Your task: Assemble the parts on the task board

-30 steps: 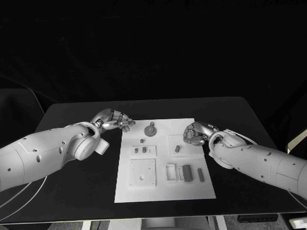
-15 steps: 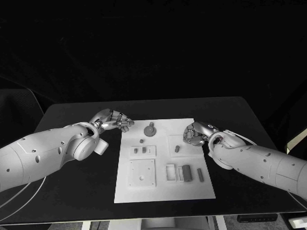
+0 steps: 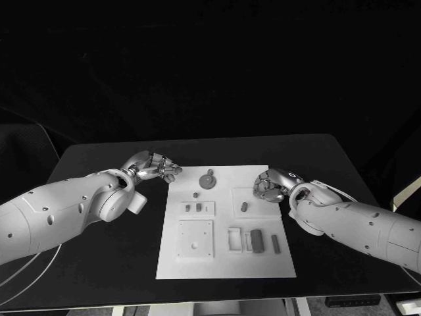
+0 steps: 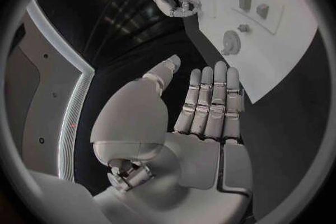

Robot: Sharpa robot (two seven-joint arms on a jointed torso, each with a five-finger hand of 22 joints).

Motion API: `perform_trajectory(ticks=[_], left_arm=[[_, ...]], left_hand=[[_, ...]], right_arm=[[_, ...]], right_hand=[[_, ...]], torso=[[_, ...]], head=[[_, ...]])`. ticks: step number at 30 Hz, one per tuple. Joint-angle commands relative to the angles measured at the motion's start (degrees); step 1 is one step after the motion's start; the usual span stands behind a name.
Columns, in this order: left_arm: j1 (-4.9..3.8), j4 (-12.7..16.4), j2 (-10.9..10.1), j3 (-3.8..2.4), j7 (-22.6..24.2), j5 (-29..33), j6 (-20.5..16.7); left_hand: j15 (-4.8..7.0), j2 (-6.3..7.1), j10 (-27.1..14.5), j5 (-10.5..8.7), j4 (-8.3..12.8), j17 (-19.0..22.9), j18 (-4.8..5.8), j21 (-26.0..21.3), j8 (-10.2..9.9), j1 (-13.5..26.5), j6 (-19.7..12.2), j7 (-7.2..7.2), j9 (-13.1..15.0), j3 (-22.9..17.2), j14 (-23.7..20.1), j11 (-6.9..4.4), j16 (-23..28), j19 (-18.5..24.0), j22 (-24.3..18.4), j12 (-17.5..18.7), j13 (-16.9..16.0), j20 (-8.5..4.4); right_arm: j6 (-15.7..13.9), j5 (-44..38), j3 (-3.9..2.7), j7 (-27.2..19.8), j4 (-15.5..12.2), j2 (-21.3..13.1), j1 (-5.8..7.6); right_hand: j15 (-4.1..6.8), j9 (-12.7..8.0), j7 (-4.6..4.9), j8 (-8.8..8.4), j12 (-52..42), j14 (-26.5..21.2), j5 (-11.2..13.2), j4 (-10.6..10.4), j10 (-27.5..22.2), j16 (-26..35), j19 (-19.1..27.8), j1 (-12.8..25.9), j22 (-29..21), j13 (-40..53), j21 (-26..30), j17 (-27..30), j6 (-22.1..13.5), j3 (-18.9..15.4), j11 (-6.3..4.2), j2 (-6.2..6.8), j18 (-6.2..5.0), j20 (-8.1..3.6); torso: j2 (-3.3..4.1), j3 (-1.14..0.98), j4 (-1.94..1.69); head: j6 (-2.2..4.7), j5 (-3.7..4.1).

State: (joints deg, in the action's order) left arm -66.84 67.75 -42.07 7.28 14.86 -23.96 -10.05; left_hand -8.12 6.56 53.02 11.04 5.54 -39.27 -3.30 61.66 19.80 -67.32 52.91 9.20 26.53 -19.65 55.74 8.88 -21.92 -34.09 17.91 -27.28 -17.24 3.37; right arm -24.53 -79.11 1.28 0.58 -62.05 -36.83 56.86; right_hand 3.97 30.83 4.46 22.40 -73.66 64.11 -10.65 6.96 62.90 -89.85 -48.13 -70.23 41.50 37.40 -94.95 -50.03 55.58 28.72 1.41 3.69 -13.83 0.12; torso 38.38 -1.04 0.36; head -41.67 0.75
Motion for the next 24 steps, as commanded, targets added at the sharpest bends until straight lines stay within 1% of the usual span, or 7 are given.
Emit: perform_trajectory(ticks=[1, 3, 10, 15, 19, 24], left_arm=[[-0.05, 0.0, 0.0, -0.04, 0.3, 0.2, 0.7], [-0.05, 0.0, 0.0, -0.04, 0.3, 0.2, 0.7], [-0.05, 0.0, 0.1, -0.03, 0.3, 0.2, 0.7], [-0.05, 0.0, 0.0, -0.03, 0.3, 0.2, 0.7], [-0.05, 0.0, -0.1, -0.03, 0.3, 0.2, 0.6], [-0.05, -0.4, -0.1, -0.03, 0.4, 0.2, 0.5]], left_hand=[[0.09, -0.09, -0.5, -0.1, 0.0, 0.1, -0.29, -0.3, -0.3, 0.4, -0.3, -0.16, 0.1, 0.3, -0.4, 0.05, 0.3, 0.3, 0.1, 0.4, 0.0, 0.04], [0.09, -0.09, -0.5, -0.1, 0.0, 0.1, -0.29, -0.3, -0.3, 0.4, -0.3, -0.16, 0.1, 0.3, -0.4, 0.05, 0.3, 0.3, 0.1, 0.4, 0.0, 0.04], [0.08, -0.1, -0.5, -0.1, 0.0, 0.1, -0.29, -0.3, -0.2, 0.4, -0.3, -0.16, 0.1, 0.3, -0.4, 0.05, 0.3, 0.3, 0.1, 0.4, 0.0, 0.04], [0.08, -0.1, -0.5, -0.1, 0.0, 0.1, -0.28, -0.3, -0.2, 0.4, -0.3, -0.16, 0.1, 0.3, -0.4, 0.05, 0.3, 0.3, 0.1, 0.4, 0.0, 0.04], [0.08, -0.1, -0.5, -0.1, 0.0, 0.1, -0.28, -0.3, -0.2, 0.4, -0.3, -0.16, 0.1, 0.3, -0.4, 0.05, 0.3, 0.3, 0.1, 0.4, 0.0, 0.04], [0.08, -0.11, -0.5, -0.1, 0.0, 0.1, -0.28, -0.3, -0.2, 0.4, -0.3, -0.16, 0.1, 0.3, -0.4, 0.05, 0.4, 0.3, 0.1, 0.5, 0.0, 0.04]], right_arm=[[-0.3, 0.9, -0.35, 0.2, -0.7, -0.4, 0.1], [-0.4, 1.0, -0.55, 0.2, -0.8, -0.5, 0.15], [-0.3, 1.8, -0.69, 0.1, -0.8, -0.5, 0.26], [-0.3, 2.6, -0.9, 0.2, -1.7, -1.0, 0.57], [0.1, 4.0, -1.31, 0.4, -3.9, -2.0, 1.16], [1.0, 5.9, -1.72, 0.7, -8.9, -3.6, 2.02]], right_hand=[[0.02, 0.2, 3.44, 0.34, -0.2, 0.5, -0.1, -0.1, 0.3, -0.2, -0.3, 0.3, 0.1, -0.1, -8.3, -0.1, 4.4, 0.2, -0.04, -0.42, -0.65, 0.0], [0.02, 0.2, 3.44, 0.35, -0.2, 0.5, -0.1, -0.1, 0.3, -0.2, -0.3, 0.3, 0.1, -0.1, -8.3, -0.1, 4.4, 0.2, -0.04, -0.4, -0.65, 0.0], [0.02, 0.2, 3.44, 0.36, -0.2, 0.5, -0.1, -0.1, 0.4, -0.2, -0.3, 0.4, 0.1, -0.1, -8.3, -0.1, 4.5, 0.1, -0.04, -0.35, -0.65, 0.01], [0.02, 0.2, 3.44, 0.37, -0.2, 0.5, -0.1, -0.1, 0.4, -0.2, -0.4, 0.4, 0.1, -0.1, -8.3, -0.1, 4.5, 0.1, -0.04, -0.34, -0.64, 0.01], [0.02, 0.2, 3.44, 0.37, -0.2, 0.5, -0.1, -0.2, 0.4, -0.2, -0.4, 0.5, 0.1, -0.1, -8.3, -0.1, 4.5, 0.1, -0.04, -0.33, -0.64, 0.01], [0.02, 0.2, 3.43, 0.37, -0.2, 0.5, -0.1, -0.2, 0.4, -0.2, -0.4, 0.5, 0.1, -0.1, -8.3, -0.1, 4.6, 0.1, -0.04, -0.32, -0.64, 0.01]], torso=[[0.02, 0.0, -0.03], [0.03, 0.01, -0.02], [0.07, 0.03, -0.04], [0.06, 0.03, -0.07], [0.06, 0.05, -0.03], [0.03, 0.04, 0.01]], head=[[0.04, 0.08], [0.1, 0.13], [0.21, 0.2], [0.25, 0.16], [0.26, 0.1], [0.32, -0.11]])
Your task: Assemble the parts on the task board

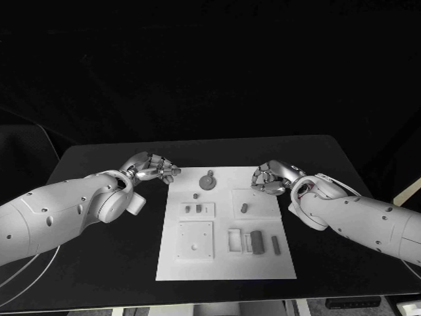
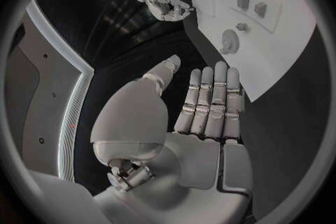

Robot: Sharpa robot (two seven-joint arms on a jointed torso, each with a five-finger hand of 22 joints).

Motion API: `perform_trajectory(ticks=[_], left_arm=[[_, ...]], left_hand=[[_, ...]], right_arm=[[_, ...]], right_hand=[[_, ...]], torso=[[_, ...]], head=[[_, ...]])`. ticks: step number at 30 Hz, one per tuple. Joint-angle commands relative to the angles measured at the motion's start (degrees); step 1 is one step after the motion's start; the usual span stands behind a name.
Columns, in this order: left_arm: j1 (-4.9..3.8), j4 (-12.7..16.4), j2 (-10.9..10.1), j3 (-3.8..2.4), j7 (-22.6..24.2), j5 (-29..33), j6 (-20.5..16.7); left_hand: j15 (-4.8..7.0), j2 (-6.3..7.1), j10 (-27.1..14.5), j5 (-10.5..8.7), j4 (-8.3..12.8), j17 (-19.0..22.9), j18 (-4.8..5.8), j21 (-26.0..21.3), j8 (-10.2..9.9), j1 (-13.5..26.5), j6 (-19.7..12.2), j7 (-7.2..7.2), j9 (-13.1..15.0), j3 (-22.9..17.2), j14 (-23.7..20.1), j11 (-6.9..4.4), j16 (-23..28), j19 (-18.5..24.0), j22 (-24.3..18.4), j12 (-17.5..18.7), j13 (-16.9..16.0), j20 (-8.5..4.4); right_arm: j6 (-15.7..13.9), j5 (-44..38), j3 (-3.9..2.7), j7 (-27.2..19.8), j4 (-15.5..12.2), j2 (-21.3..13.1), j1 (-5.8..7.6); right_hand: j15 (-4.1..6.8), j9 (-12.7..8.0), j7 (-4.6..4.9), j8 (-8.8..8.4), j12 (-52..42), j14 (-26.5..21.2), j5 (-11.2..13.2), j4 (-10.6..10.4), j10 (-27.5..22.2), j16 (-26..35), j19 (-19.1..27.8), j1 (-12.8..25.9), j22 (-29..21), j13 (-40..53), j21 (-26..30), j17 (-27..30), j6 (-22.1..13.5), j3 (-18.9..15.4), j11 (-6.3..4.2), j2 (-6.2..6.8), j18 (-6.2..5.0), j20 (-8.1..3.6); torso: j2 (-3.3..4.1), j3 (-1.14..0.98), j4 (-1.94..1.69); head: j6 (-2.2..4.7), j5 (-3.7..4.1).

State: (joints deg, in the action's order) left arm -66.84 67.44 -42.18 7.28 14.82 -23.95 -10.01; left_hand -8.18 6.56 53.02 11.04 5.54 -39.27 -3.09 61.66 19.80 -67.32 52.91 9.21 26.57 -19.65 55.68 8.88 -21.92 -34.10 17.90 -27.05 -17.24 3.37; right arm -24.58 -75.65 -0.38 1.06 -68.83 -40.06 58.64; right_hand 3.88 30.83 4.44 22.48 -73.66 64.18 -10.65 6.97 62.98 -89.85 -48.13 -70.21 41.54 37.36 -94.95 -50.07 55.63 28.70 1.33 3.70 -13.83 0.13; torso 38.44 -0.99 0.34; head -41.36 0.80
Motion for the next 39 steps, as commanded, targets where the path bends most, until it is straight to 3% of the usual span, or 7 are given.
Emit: perform_trajectory(ticks=[1, 8, 15, 19, 26, 28, 39], left_arm=[[-0.05, -0.1, 0.0, -0.03, 0.4, 0.1, 0.5], [-0.05, -0.2, 0.0, -0.03, 0.4, 0.1, 0.4], [-0.05, -0.2, 0.1, -0.03, 0.5, 0.1, 0.2], [-0.05, -0.2, 0.2, -0.03, 0.5, 0.1, 0.0], [-0.05, -0.3, 0.2, -0.03, 0.3, 0.1, -0.6], [-0.05, -0.3, 0.3, -0.03, 0.3, 0.1, -0.6], [-0.06, -0.1, 0.4, -0.03, 0.3, 0.1, -0.6]], left_hand=[[0.14, -0.11, -0.5, -0.1, 0.0, 0.1, -0.49, -0.3, -0.2, 0.4, -0.3, -0.16, 0.1, 0.3, -0.3, 0.05, 0.4, 0.3, 0.1, 0.2, 0.0, 0.04], [0.14, -0.12, -0.6, -0.1, 0.0, 0.1, -0.49, -0.3, -0.2, 0.4, -0.3, -0.16, 0.1, 0.3, -0.3, 0.05, 0.4, 0.3, 0.1, 0.2, 0.0, 0.04], [0.14, -0.12, -0.6, -0.1, 0.0, 0.1, -0.49, -0.3, -0.2, 0.4, -0.3, -0.16, 0.1, 0.3, -0.3, 0.05, 0.4, 0.4, 0.1, 0.3, 0.0, 0.04], [0.14, -0.13, -0.6, -0.1, 0.0, 0.1, -0.49, -0.3, -0.2, 0.4, -0.3, -0.17, 0.1, 0.3, -0.4, 0.05, 0.4, 0.4, 0.1, 0.3, 0.0, 0.04], [0.14, -0.15, -0.6, -0.1, 0.0, 0.1, -0.48, -0.3, -0.2, 0.4, -0.3, -0.17, 0.1, 0.3, -0.4, 0.05, 0.5, 0.4, 0.1, 0.3, 0.0, 0.04], [0.14, -0.15, -0.5, -0.1, 0.0, 0.1, -0.48, -0.3, -0.2, 0.4, -0.3, -0.17, 0.1, 0.3, -0.4, 0.05, 0.5, 0.4, 0.1, 0.3, 0.0, 0.04], [0.13, -0.2, -0.5, -0.09, 0.0, 0.1, -0.48, -0.3, -0.2, 0.4, -0.3, -0.17, 0.1, 0.3, -0.4, 0.05, 0.5, 0.4, 0.1, 0.3, 0.0, 0.04]], right_arm=[[1.2, 2.8, -0.08, 0.3, -3.1, -0.5, 0.34], [3.2, 3.4, -0.08, 0.9, -9.9, -0.6, 0.48], [5.7, 2.5, 0.26, 1.3, -13.1, 1.3, 0.47], [6.4, 1.2, 0.89, 1.4, -13.6, 2.2, 0.47], [7.5, -2.4, 3.34, 1.5, -13.3, 4.7, 0.41], [7.9, -2.5, 3.78, 1.4, -13.0, 5.3, 0.18], [8.4, -3.7, 3.88, 1.4, -9.8, 9.5, -2.68]], right_hand=[[0.1, 0.2, 3.45, 0.3, -0.2, 0.5, -0.1, -0.2, 0.3, -0.2, -0.4, 0.5, 0.1, -0.1, -8.3, -0.1, 4.5, 0.1, 0.04, -0.33, -0.63, 0.01], [0.11, 0.2, 3.45, 0.3, -0.2, 0.5, -0.1, -0.2, 0.4, -0.2, -0.4, 0.5, 0.1, -0.1, -8.3, -0.1, 4.5, 0.1, 0.04, -0.34, -0.63, 0.01], [0.1, 0.2, 3.45, 0.3, -0.2, 0.5, -0.1, -0.4, 0.4, -0.2, -0.4, 0.8, 0.1, -0.1, -8.3, 0.0, 4.6, 0.1, 0.05, -0.4, -0.61, 0.03], [0.1, 0.2, 3.45, 0.29, -0.2, 0.5, -0.1, -0.4, 0.4, -0.2, -0.4, 0.9, 0.1, -0.1, -8.3, 0.0, 4.7, 0.1, 0.05, -0.43, -0.61, 0.03], [0.1, 0.2, 3.45, 0.29, -0.2, 0.5, -0.1, -0.5, 0.4, -0.2, -0.4, 1.0, 0.1, -0.1, -8.3, 0.0, 4.7, 0.1, 0.06, -0.44, -0.6, 0.04], [0.1, 0.2, 3.45, 0.29, -0.2, 0.5, -0.1, -0.5, 0.4, -0.2, -0.4, 1.0, 0.1, -0.1, -8.3, 0.0, 4.7, 0.1, 0.06, -0.44, -0.6, 0.04], [0.09, 0.2, 3.45, 0.27, -0.2, 0.5, -0.1, -0.6, 0.4, -0.2, -0.5, 1.3, 0.2, -0.2, -8.3, 0.0, 4.7, 0.0, 0.07, -0.52, -0.58, 0.05]], torso=[[-0.03, -0.01, 0.03], [0.01, -0.04, 0.01], [0.06, 0.03, -0.04], [0.03, 0.03, -0.01], [0.06, 0.03, 0.01], [0.11, 0.04, -0.01], [0.08, 0.04, -0.12]], head=[[0.03, -0.24], [0.12, -0.7], [-0.12, -1.78], [-0.24, -2.05], [-0.7, -2.43], [-0.76, -2.47], [-1.54, -3.23]])
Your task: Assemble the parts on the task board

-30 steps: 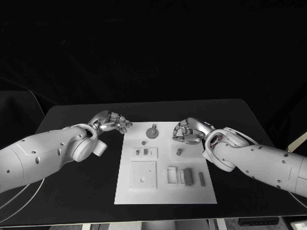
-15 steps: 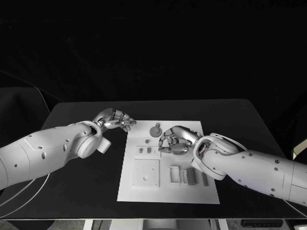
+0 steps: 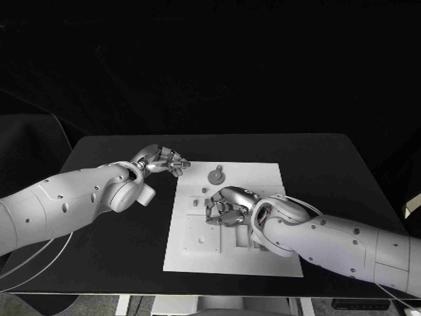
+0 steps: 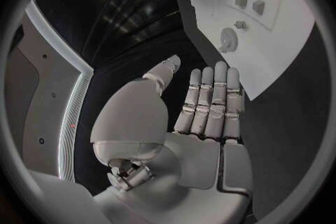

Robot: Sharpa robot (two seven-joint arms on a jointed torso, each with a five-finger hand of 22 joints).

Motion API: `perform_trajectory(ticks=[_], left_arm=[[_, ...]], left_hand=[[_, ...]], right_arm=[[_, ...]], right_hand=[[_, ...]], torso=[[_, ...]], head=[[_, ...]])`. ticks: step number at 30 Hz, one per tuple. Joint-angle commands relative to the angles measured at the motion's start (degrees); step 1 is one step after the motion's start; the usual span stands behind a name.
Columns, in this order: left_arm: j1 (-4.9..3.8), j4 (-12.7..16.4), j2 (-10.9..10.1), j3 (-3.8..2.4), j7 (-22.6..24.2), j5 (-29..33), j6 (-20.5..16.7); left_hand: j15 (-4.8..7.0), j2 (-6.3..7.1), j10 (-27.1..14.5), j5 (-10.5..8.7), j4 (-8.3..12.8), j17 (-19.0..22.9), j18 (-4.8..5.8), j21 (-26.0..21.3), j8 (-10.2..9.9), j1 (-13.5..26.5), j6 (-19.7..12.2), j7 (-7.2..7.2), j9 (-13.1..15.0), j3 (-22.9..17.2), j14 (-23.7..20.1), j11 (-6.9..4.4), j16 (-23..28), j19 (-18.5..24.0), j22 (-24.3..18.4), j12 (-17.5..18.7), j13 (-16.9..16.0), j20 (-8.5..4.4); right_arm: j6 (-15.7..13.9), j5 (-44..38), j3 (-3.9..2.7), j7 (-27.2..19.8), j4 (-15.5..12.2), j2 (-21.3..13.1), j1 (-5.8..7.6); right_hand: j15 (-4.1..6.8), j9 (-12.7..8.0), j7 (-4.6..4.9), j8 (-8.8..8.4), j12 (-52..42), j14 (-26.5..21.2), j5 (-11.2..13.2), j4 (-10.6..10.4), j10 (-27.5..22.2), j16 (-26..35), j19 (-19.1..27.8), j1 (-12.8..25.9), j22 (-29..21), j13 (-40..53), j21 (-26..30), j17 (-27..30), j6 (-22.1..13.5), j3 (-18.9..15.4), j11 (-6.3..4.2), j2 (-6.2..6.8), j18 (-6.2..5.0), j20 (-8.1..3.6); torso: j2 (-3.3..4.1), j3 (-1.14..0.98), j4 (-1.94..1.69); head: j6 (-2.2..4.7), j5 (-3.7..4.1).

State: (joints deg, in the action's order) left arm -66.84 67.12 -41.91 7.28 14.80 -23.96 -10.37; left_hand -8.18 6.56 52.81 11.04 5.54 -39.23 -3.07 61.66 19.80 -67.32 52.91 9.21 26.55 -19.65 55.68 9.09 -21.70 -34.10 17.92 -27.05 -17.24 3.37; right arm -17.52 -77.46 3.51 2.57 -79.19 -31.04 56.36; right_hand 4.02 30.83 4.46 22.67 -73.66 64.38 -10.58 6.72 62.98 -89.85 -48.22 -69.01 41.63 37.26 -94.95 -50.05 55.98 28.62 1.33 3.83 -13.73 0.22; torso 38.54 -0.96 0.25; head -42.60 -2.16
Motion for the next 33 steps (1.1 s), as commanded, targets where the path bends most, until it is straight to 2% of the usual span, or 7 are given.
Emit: perform_trajectory(ticks=[1, 5, 10, 13, 14, 23, 33], left_arm=[[-0.06, 0.2, 0.1, -0.04, 0.3, 0.2, -0.2], [-0.06, 0.3, 0.2, -0.04, 0.3, 0.2, -0.2], [-0.06, 0.2, 0.2, -0.04, 0.3, 0.2, -0.2], [-0.06, 0.0, 0.5, -0.04, 0.4, 0.2, -0.1], [-0.05, -0.1, 0.6, -0.04, 0.4, 0.2, -0.1], [-0.05, -0.2, 0.6, -0.04, 0.4, 0.2, -0.1], [-0.06, -0.1, 0.5, -0.04, 0.4, 0.2, -0.1]], left_hand=[[0.13, -0.2, -0.3, -0.09, 0.0, 0.1, -0.5, -0.3, -0.2, 0.4, -0.3, -0.17, 0.1, 0.3, -0.4, -0.15, 0.3, 0.4, 0.1, 0.3, 0.0, 0.03], [0.13, -0.21, -0.3, -0.09, 0.0, 0.1, -0.5, -0.3, -0.2, 0.4, -0.2, -0.17, 0.1, 0.3, -0.4, -0.15, 0.3, 0.4, 0.1, 0.3, 0.0, 0.03], [0.13, -0.23, -0.3, -0.09, 0.0, 0.1, -0.5, -0.3, -0.2, 0.4, -0.2, -0.17, 0.1, 0.3, -0.4, -0.15, 0.3, 0.4, 0.1, 0.3, 0.0, 0.03], [0.12, -0.24, -0.3, -0.09, 0.0, 0.1, -0.49, -0.3, -0.2, 0.4, -0.2, -0.17, 0.1, 0.3, -0.4, -0.15, 0.4, 0.4, 0.1, 0.4, 0.0, 0.03], [0.12, -0.24, -0.3, -0.09, 0.0, 0.1, -0.49, -0.3, -0.2, 0.4, -0.2, -0.17, 0.1, 0.3, -0.4, -0.15, 0.4, 0.4, 0.1, 0.4, 0.0, 0.03], [0.12, -0.27, -0.3, -0.09, 0.0, 0.1, -0.49, -0.3, -0.2, 0.4, -0.2, -0.17, 0.1, 0.3, -0.4, -0.15, 0.4, 0.4, 0.1, 0.4, 0.0, 0.03], [0.11, -0.29, -0.3, -0.09, 0.0, 0.2, -0.49, -0.3, -0.2, 0.4, -0.2, -0.17, 0.1, 0.3, -0.4, -0.15, 0.5, 0.4, 0.1, 0.4, -0.1, 0.03]], right_arm=[[1.5, -2.0, -0.01, -0.1, 0.8, 0.6, -0.56], [1.6, -2.4, 0.0, -0.2, 1.8, 0.9, -0.75], [1.7, -3.1, 0.03, -0.3, 2.4, 0.9, -0.93], [1.9, -3.5, 0.11, -0.8, 3.0, 1.0, -1.05], [1.8, -3.5, 0.14, -0.9, 3.3, 1.1, -1.09], [1.6, -3.8, 0.21, -1.3, 5.1, 1.6, -2.62], [1.4, -4.3, 0.21, -1.3, 5.7, 1.7, -2.77]], right_hand=[[-0.04, 0.2, 3.43, 0.08, -0.2, 0.3, -0.2, -0.4, 0.4, -0.2, -0.4, 0.1, 0.1, -0.1, -8.3, -0.1, 4.4, 0.1, 0.07, -0.65, -0.69, -0.04], [-0.05, 0.2, 3.43, 0.08, -0.2, 0.3, -0.2, -0.4, 0.4, -0.2, -0.4, 0.1, 0.1, -0.1, -8.3, -0.1, 4.4, 0.1, 0.08, -0.68, -0.69, -0.04], [-0.05, 0.2, 3.43, 0.07, -0.2, 0.3, -0.2, -0.4, 0.4, -0.2, -0.4, 0.1, 0.1, -0.1, -8.3, -0.1, 4.4, 0.1, 0.08, -0.7, -0.69, -0.04], [-0.05, 0.2, 3.43, 0.07, -0.1, 0.3, -0.2, -0.4, 0.4, -0.2, -0.4, 0.2, 0.1, -0.1, -8.3, -0.1, 4.4, 0.1, 0.08, -0.71, -0.69, -0.04], [-0.05, 0.2, 3.43, 0.06, -0.1, 0.3, -0.2, -0.4, 0.4, -0.2, -0.4, 0.2, 0.1, -0.1, -8.3, -0.1, 4.4, 0.1, 0.08, -0.72, -0.69, -0.04], [-0.05, 0.2, 3.42, 0.06, -0.1, 0.3, -0.2, -0.4, 0.4, -0.2, -0.4, 0.2, 0.1, -0.1, -8.3, -0.1, 4.4, 0.1, 0.08, -0.74, -0.69, -0.04], [-0.05, 0.2, 3.42, 0.05, -0.1, 0.3, -0.2, -0.4, 0.4, -0.2, -0.4, 0.2, 0.1, -0.1, -8.3, -0.1, 4.4, 0.2, 0.08, -0.77, -0.69, -0.04]], torso=[[-0.01, 0.03, -0.06], [0.0, 0.08, -0.03], [-0.03, 0.15, 0.06], [-0.02, 0.11, 0.12], [-0.02, 0.16, 0.11], [0.03, 0.08, -0.02], [-0.04, -0.04, 0.09]], head=[[-0.35, -0.36], [-0.69, -0.94], [-0.85, -1.25], [-0.98, -1.49], [-1.01, -1.49], [-1.24, -1.68], [-1.51, -1.99]])
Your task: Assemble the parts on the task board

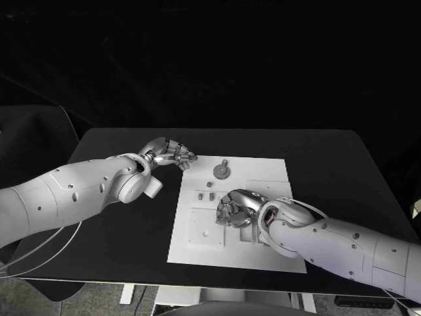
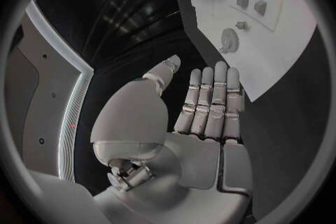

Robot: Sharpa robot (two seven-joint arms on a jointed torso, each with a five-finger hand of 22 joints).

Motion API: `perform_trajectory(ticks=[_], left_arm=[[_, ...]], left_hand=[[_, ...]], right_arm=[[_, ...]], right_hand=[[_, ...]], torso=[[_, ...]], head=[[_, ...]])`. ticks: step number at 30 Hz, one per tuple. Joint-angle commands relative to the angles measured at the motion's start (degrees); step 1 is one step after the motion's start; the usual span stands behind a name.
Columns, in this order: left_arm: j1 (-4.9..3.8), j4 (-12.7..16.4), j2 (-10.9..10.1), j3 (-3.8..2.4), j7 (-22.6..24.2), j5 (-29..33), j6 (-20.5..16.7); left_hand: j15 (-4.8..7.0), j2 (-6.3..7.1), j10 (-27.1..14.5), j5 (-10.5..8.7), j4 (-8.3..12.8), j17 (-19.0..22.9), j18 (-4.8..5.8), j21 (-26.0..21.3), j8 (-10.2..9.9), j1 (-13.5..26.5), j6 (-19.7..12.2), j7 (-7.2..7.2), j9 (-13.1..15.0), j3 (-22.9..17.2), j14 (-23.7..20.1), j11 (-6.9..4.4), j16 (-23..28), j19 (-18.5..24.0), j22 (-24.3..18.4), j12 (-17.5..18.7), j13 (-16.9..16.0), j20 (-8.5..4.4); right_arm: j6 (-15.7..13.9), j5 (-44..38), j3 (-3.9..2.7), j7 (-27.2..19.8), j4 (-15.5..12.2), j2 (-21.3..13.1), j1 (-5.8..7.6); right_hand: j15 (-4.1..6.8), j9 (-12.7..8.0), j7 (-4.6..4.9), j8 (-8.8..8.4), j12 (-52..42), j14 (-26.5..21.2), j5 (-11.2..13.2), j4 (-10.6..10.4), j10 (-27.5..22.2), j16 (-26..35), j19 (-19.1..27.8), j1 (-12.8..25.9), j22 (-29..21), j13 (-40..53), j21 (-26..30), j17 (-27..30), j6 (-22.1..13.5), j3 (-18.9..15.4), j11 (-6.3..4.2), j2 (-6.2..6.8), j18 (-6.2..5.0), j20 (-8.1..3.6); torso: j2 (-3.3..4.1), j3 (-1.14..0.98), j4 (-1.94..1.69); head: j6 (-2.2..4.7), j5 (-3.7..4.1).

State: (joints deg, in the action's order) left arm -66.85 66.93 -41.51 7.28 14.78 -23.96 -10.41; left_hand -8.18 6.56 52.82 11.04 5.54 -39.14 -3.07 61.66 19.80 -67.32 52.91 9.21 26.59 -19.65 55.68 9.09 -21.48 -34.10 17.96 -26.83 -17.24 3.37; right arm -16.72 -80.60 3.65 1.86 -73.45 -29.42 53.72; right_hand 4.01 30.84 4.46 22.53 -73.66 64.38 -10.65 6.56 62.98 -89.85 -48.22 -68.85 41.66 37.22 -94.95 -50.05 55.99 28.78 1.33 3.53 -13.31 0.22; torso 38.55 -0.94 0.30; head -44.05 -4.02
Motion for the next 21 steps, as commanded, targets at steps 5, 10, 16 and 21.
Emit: perform_trajectory(ticks=[5, 10, 16, 21], left_arm=[[-0.05, 0.2, 0.1, -0.04, 0.4, 0.2, -0.1], [-0.05, 0.2, 0.0, -0.04, 0.4, 0.2, -0.1], [-0.05, 0.3, 0.0, -0.04, 0.4, 0.2, -0.1], [-0.05, 0.3, 0.0, -0.04, 0.2, 0.2, 0.0]], left_hand=[[0.1, -0.3, -0.3, -0.09, 0.0, 0.1, -0.49, -0.3, -0.2, 0.4, -0.2, -0.17, 0.1, 0.3, -0.4, -0.15, 0.3, 0.4, 0.1, 0.2, -0.1, 0.03], [0.1, -0.31, -0.3, -0.09, 0.0, 0.1, -0.49, -0.3, -0.2, 0.4, -0.2, -0.17, 0.1, 0.3, -0.5, -0.15, 0.3, 0.4, 0.1, 0.2, -0.1, 0.03], [0.1, -0.31, -0.3, -0.09, 0.0, 0.1, -0.49, -0.3, -0.2, 0.4, -0.2, -0.17, 0.1, 0.3, -0.5, -0.15, 0.3, 0.4, 0.1, 0.3, -0.1, 0.03], [0.09, -0.32, -0.3, -0.09, -0.1, 0.1, -0.49, -0.4, -0.2, 0.4, -0.2, -0.17, 0.1, 0.3, -0.5, -0.15, 0.4, 0.4, 0.1, 0.3, -0.1, 0.03]], right_arm=[[0.5, -1.3, 0.07, -0.6, -0.2, 0.2, -0.15], [0.6, -1.5, 0.07, -0.5, 0.0, 0.2, -0.15], [0.1, -2.2, 0.07, -0.3, 0.3, 0.2, -0.15], [0.0, -2.6, 0.07, -0.1, 0.2, 0.4, -0.15]], right_hand=[[-0.04, 0.2, 3.42, 0.18, -0.1, 0.3, -0.1, -0.3, 0.4, -0.2, -0.4, 0.1, 0.1, -0.1, -8.2, -0.1, 4.4, 0.0, 0.08, -0.48, -1.11, -0.04], [-0.04, 0.2, 3.41, 0.18, -0.1, 0.3, -0.1, -0.3, 0.4, -0.2, -0.4, 0.1, 0.1, -0.1, -8.2, -0.1, 4.4, 0.0, 0.08, -0.5, -1.11, -0.04], [-0.04, 0.2, 3.41, 0.18, -0.1, 0.3, -0.1, -0.2, 0.4, -0.1, -0.4, 0.1, 0.1, -0.1, -8.2, -0.1, 4.4, 0.0, 0.08, -0.52, -1.11, -0.04], [-0.03, 0.2, 3.4, 0.17, -0.1, 0.3, -0.1, -0.2, 0.4, -0.1, -0.4, 0.1, 0.1, -0.1, -8.2, -0.1, 4.4, 0.0, 0.08, -0.52, -1.11, -0.04]], torso=[[-0.05, -0.08, 0.05], [-0.06, -0.03, 0.03], [-0.05, 0.02, 0.01], [-0.05, 0.01, -0.01]], head=[[-0.13, -0.35], [-0.1, -0.47], [-0.19, -0.58], [-0.2, -0.53]])
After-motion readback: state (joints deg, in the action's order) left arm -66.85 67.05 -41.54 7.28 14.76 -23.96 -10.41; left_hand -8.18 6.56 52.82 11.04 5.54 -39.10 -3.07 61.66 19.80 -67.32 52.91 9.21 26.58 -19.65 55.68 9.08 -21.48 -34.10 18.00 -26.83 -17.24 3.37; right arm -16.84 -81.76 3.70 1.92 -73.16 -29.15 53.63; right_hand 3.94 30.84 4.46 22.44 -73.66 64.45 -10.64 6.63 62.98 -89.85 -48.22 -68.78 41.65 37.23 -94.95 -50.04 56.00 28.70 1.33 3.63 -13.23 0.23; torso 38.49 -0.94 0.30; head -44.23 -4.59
